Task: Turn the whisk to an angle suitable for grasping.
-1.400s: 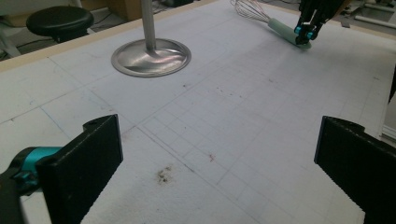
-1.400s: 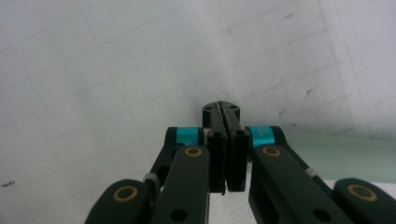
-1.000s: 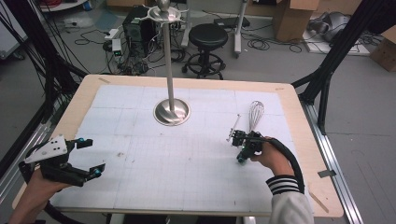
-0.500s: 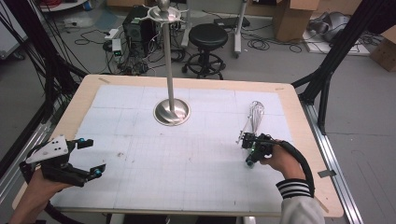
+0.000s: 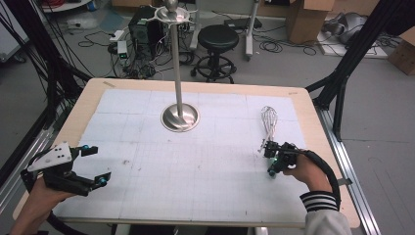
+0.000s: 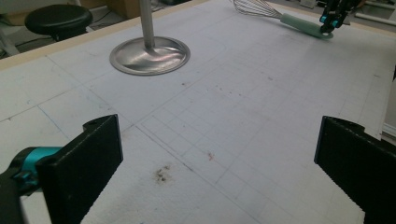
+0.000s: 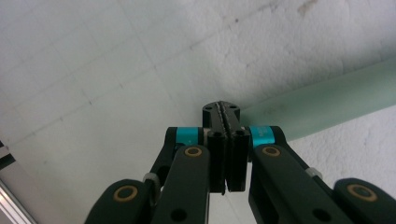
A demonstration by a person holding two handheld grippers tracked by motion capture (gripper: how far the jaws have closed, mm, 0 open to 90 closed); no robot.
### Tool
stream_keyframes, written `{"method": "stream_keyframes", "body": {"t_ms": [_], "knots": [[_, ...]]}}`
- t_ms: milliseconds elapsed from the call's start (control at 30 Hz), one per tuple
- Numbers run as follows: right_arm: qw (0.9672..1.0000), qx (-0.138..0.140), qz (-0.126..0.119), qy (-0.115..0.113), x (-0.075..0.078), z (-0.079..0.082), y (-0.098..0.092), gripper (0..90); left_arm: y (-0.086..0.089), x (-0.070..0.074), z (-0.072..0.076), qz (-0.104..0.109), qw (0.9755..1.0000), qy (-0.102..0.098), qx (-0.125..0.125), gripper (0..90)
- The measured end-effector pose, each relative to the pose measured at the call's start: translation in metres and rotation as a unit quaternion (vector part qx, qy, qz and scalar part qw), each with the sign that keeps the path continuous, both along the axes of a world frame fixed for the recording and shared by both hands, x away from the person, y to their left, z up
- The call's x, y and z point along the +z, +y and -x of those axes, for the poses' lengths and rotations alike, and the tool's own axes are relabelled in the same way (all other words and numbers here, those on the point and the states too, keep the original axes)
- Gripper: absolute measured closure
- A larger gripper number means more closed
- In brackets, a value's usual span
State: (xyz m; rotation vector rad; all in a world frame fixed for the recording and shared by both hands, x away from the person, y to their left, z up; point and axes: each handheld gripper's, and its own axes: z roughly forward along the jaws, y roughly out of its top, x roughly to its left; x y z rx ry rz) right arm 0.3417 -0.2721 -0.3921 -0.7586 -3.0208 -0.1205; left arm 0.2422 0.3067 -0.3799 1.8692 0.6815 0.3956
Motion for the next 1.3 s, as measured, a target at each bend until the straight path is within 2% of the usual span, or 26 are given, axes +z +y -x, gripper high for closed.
{"method": "stream_keyframes", "body": {"t_ms": [400, 433, 667, 800, 833, 933, 1000, 1133, 1233, 1300], "knots": [[0.9998, -0.020, 0.009, 0.001, 0.003, 0.005, -0.021, 89.8, 0.000, -0.001, 0.000, -0.002, 1.0000, 0.001, 0.001, 1.7], [0.9998, -0.017, 0.003, -0.001, 0.004, 0.005, -0.022, 89.8, 0.000, -0.001, 0.000, -0.002, 1.0000, 0.001, 0.001, 1.7], [0.9999, -0.014, -0.009, 0.001, 0.006, 0.003, -0.017, 89.7, 0.000, -0.001, 0.000, -0.002, 1.0000, 0.001, 0.001, 1.7], [0.9998, -0.014, -0.014, -0.008, 0.010, 0.002, -0.014, 88.3, 0.000, -0.001, 0.000, -0.001, 1.0000, 0.001, 0.001, 1.7], [0.9995, -0.016, -0.022, -0.018, 0.014, 0.002, -0.013, 85.7, 0.000, -0.001, 0.000, -0.001, 1.0000, 0.001, 0.001, 1.7], [0.9992, -0.019, -0.029, -0.022, 0.019, 0.002, -0.011, 83.6, 0.000, -0.001, 0.000, -0.001, 1.0000, 0.001, 0.001, 1.7], [0.9989, -0.020, -0.034, -0.026, 0.022, 0.002, -0.010, 79.1, 0.000, -0.001, 0.000, -0.001, 1.0000, 0.001, 0.001, 1.7], [0.9976, -0.028, -0.040, -0.050, 0.028, 0.002, -0.009, 69.4, 0.000, -0.001, 0.000, -0.001, 1.0000, 0.000, 0.000, 1.7], [0.9959, -0.037, -0.046, -0.068, 0.033, 0.001, -0.008, 57.7, 0.000, -0.001, 0.000, -0.001, 1.0000, 0.000, 0.001, 1.7], [0.9942, -0.047, -0.047, -0.085, 0.037, 0.001, -0.007, 46.7, 0.000, -0.001, 0.000, -0.001, 1.0000, 0.000, 0.001, 1.7]]}}
